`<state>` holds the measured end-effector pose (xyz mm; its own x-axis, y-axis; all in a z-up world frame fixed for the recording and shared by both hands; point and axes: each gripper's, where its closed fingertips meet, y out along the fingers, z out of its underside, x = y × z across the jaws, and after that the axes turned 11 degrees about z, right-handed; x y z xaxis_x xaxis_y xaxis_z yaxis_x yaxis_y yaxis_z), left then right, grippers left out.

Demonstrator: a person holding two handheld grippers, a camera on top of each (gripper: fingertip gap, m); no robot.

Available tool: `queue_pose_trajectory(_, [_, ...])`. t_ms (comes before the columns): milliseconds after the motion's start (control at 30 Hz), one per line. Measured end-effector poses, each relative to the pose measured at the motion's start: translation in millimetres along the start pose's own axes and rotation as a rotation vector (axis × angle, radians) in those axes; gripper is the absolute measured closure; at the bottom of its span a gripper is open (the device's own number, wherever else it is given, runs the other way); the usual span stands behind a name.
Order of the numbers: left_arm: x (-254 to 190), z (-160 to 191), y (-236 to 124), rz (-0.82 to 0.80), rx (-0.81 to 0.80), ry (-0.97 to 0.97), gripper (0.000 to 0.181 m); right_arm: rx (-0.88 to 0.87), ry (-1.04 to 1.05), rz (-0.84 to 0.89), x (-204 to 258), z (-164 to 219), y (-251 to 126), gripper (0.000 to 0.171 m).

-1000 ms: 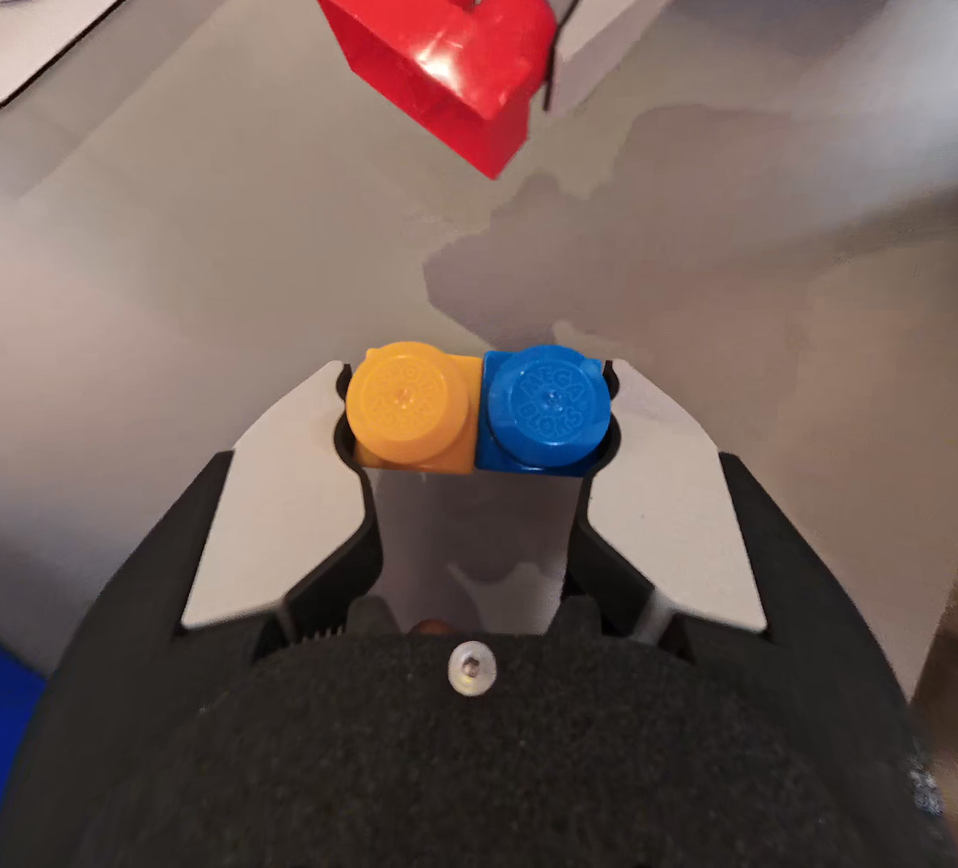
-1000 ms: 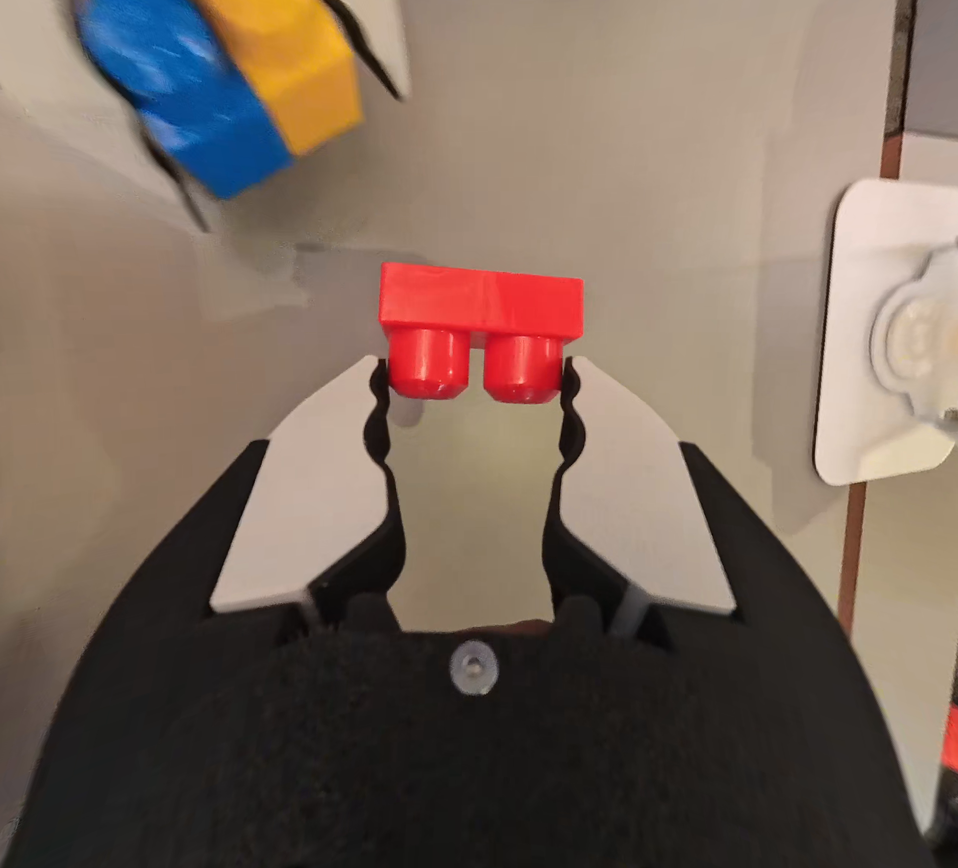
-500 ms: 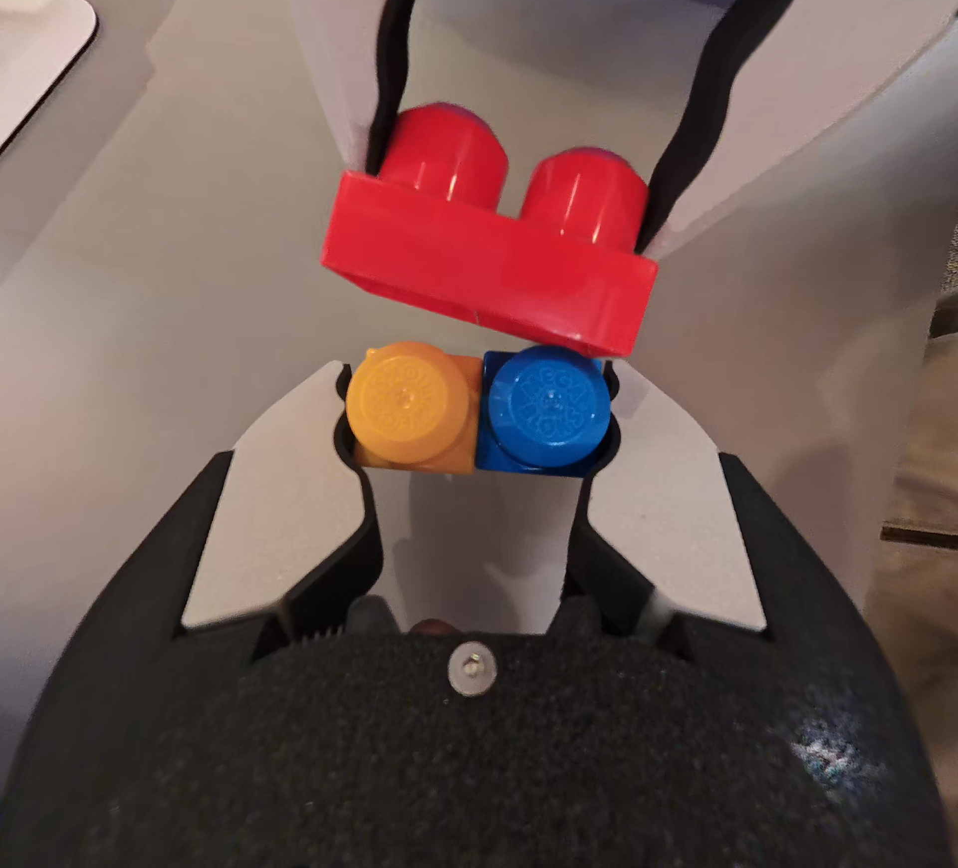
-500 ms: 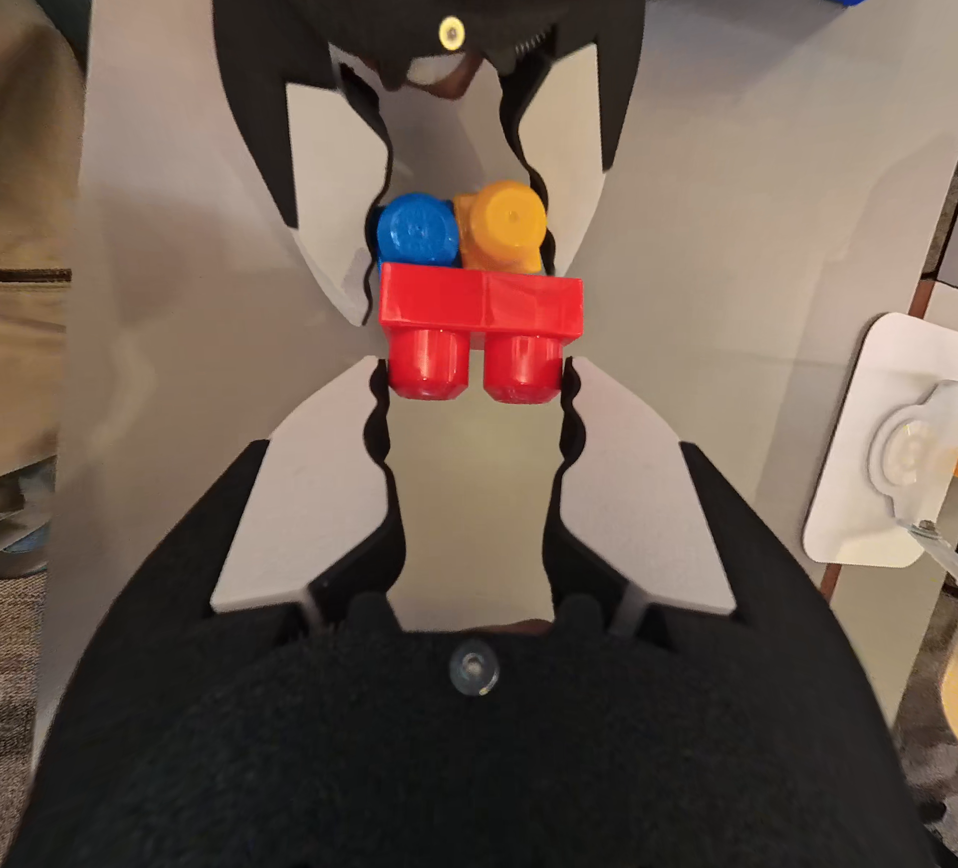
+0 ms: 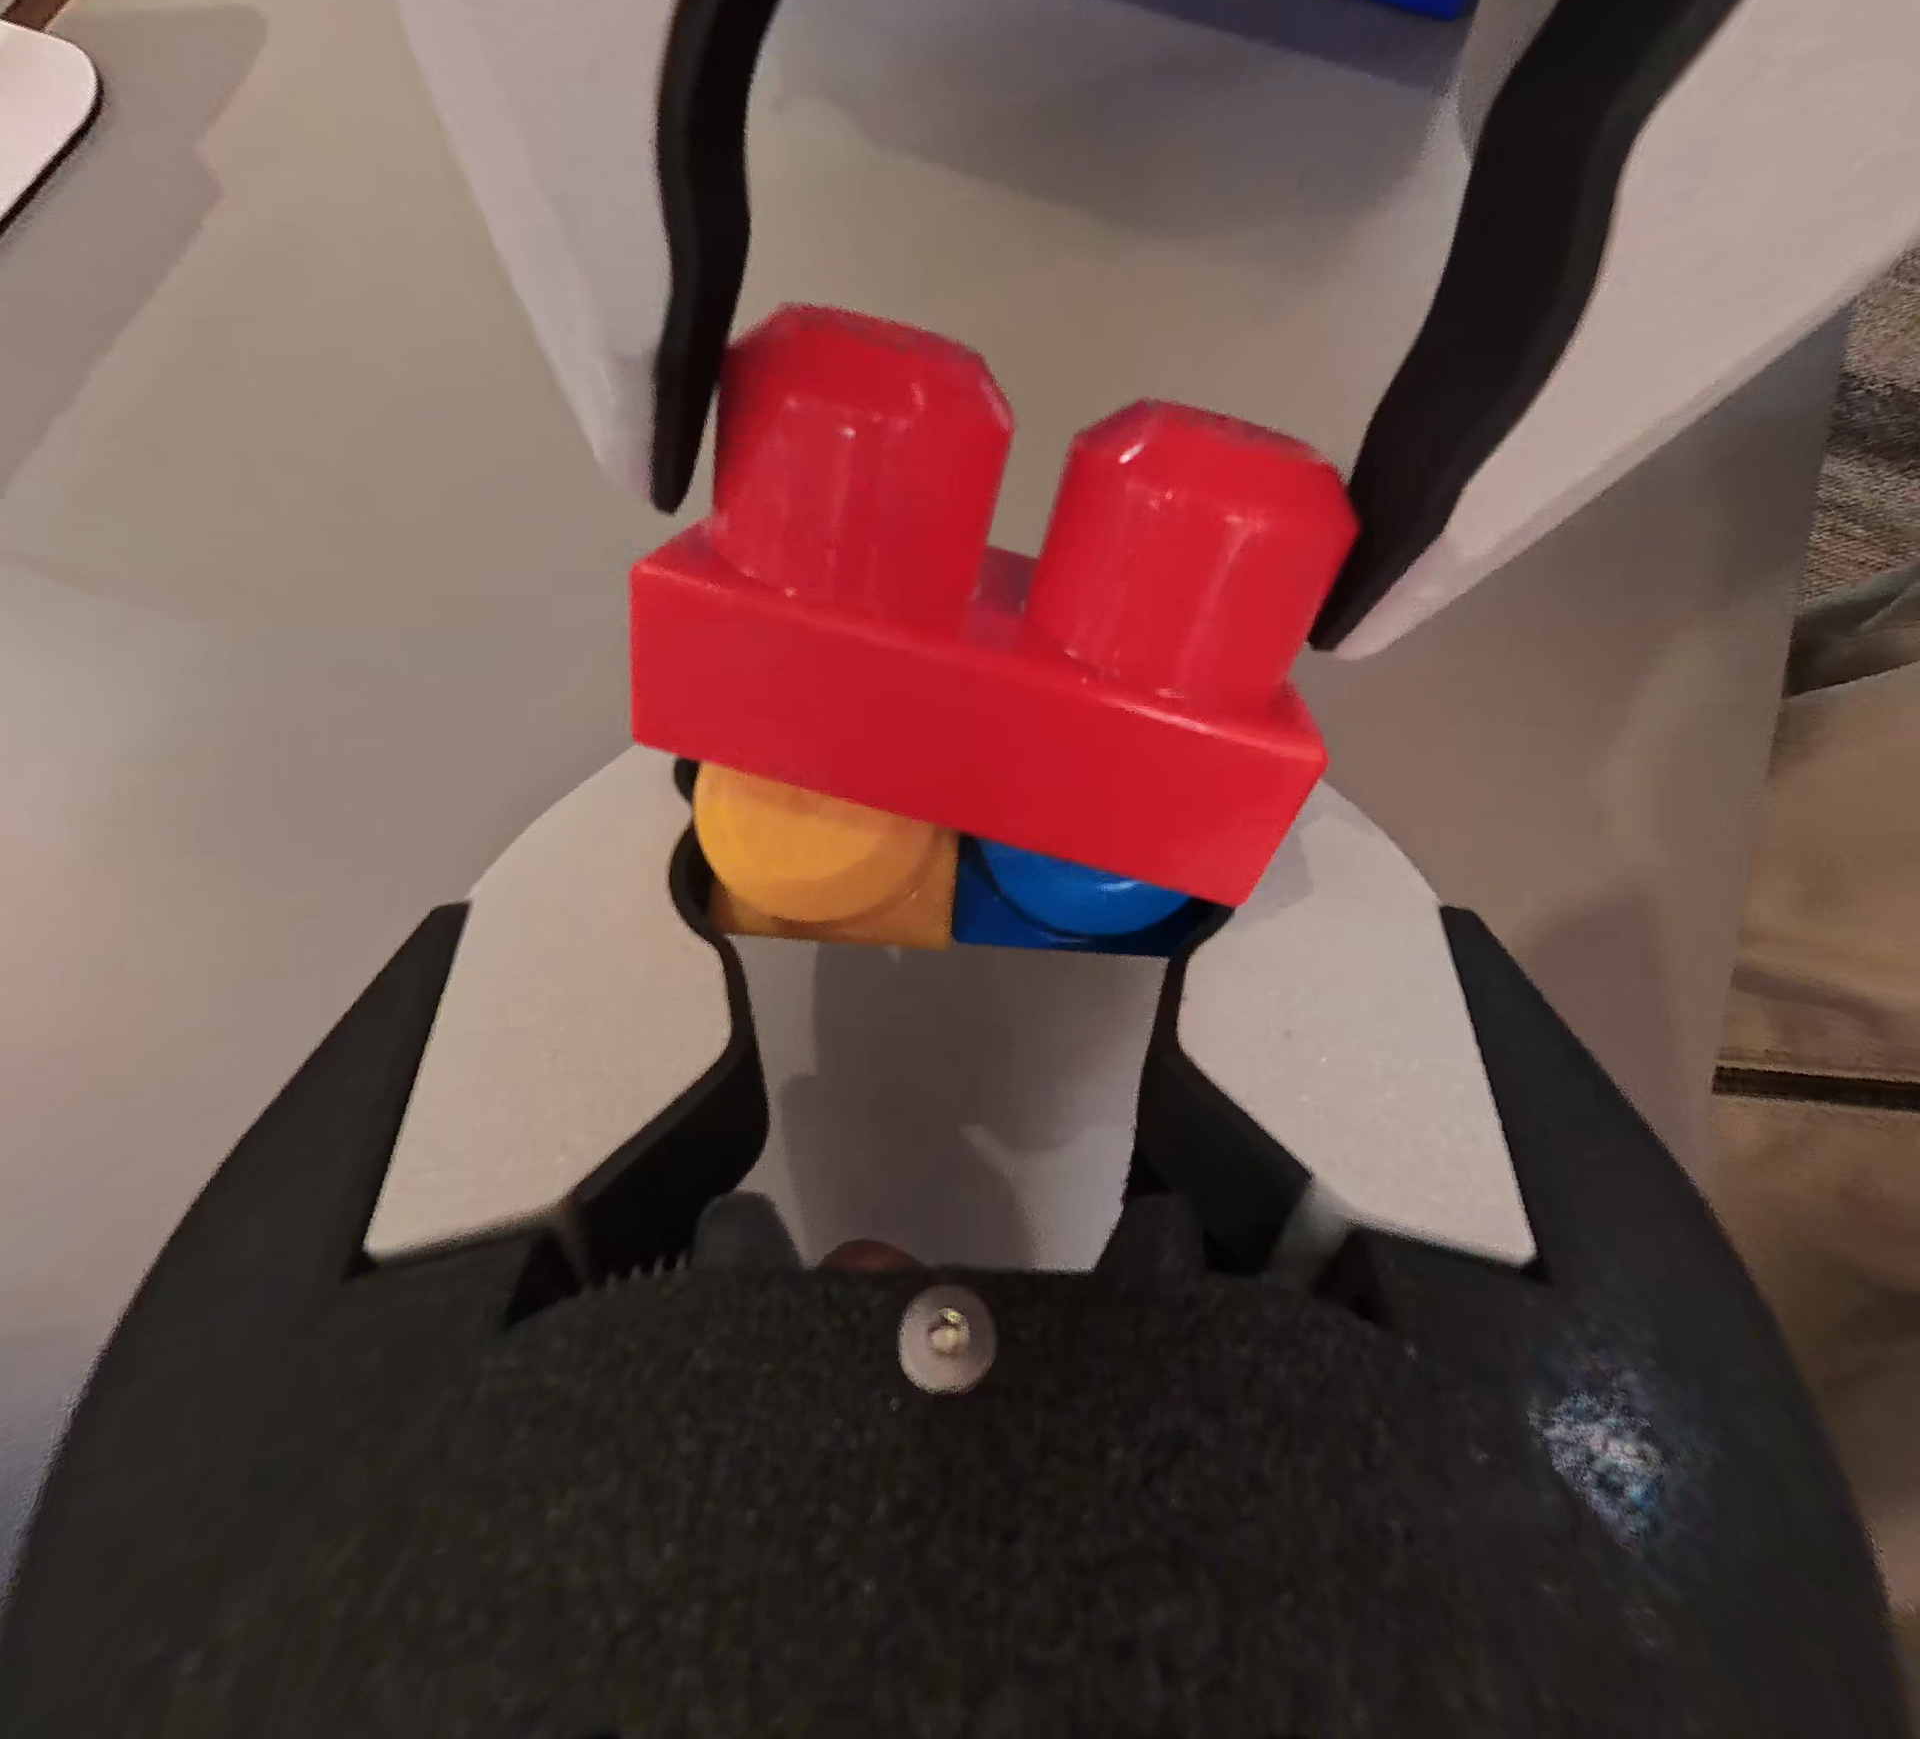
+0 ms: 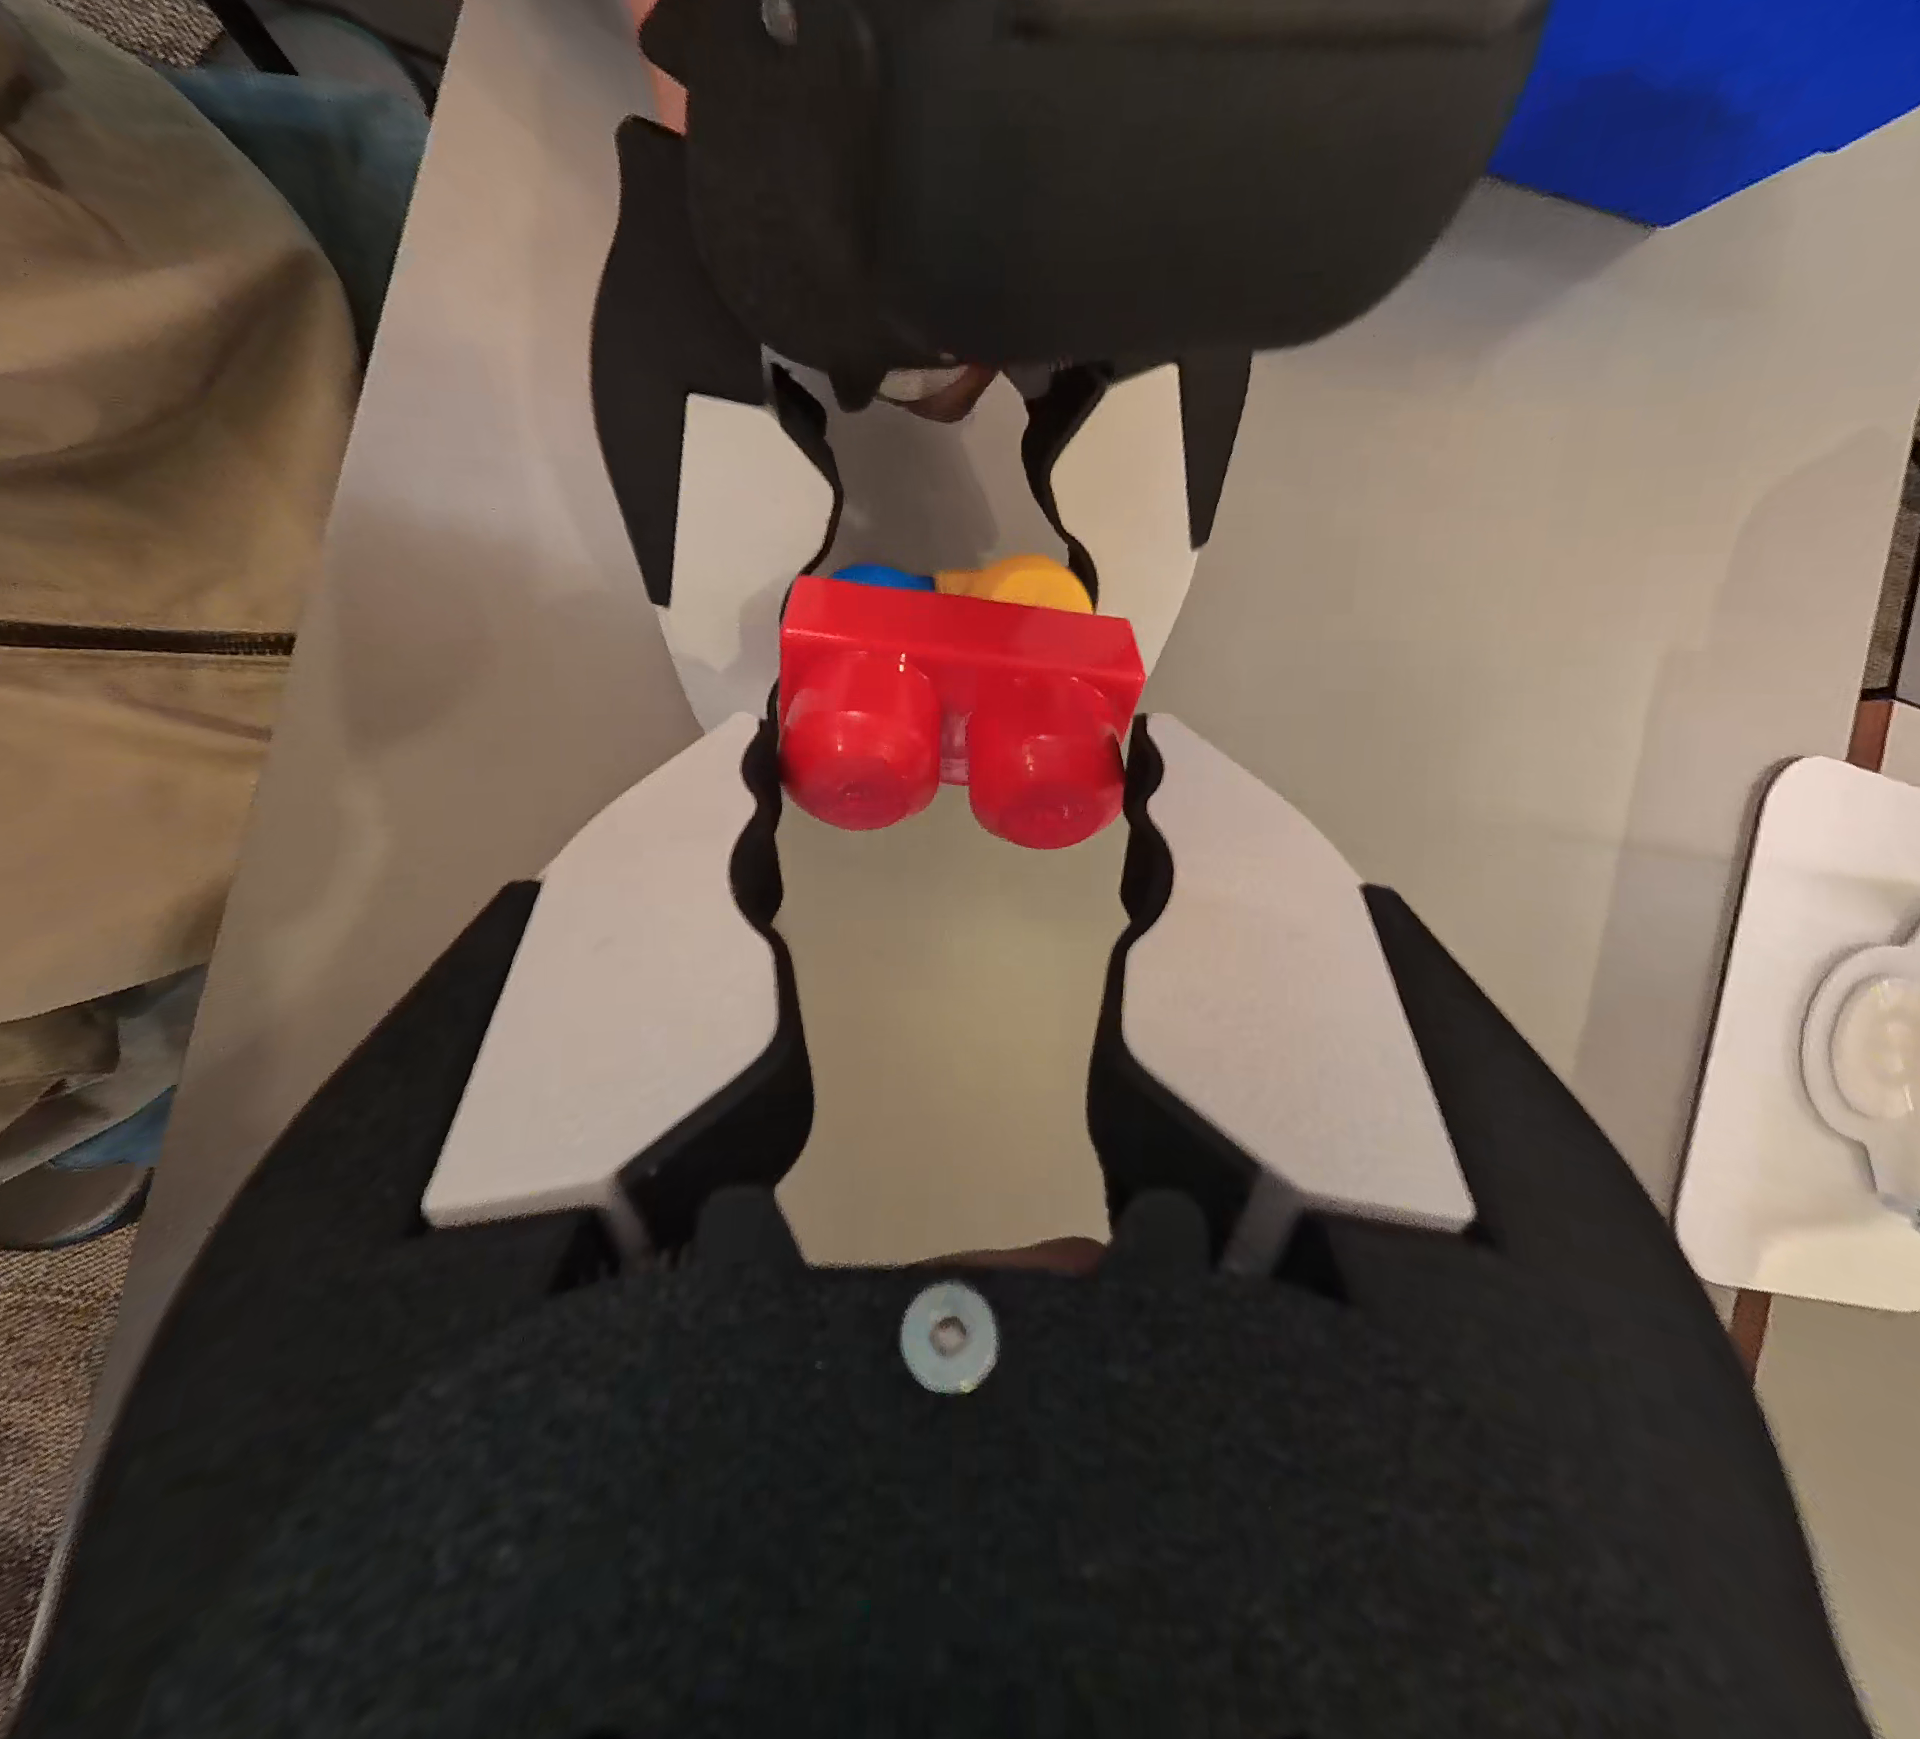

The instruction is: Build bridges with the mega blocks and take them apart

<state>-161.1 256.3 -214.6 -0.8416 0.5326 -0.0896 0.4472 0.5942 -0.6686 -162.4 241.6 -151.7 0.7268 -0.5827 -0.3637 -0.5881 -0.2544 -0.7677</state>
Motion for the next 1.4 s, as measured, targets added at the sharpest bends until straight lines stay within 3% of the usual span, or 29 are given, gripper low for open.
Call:
queue_pose_trajectory(333, [-5, -2, 4, 0.017, -0.001, 0.052, 0.092, -0.113, -0.011, -0.074, 4, -17, -1, 0.108])
queue_pose_trajectory(633, [-16, 3, 10, 0.067, 0.009, 0.090, 0.093, -0.073, -0.065, -0.226, 15, -8, 4, 0.108])
queue_pose_trajectory(1133, [-16, -3, 7, 0.070, -0.072, 0.067, 0.093, -0.095, -0.048, -0.217, 16, -9, 9, 0.100])
queue_pose_trajectory(1400, [-15, -2, -1, 0.080, -0.113, 0.042, 0.093, -0.082, -0.069, -0.178, 10, -10, 6, 0.104])
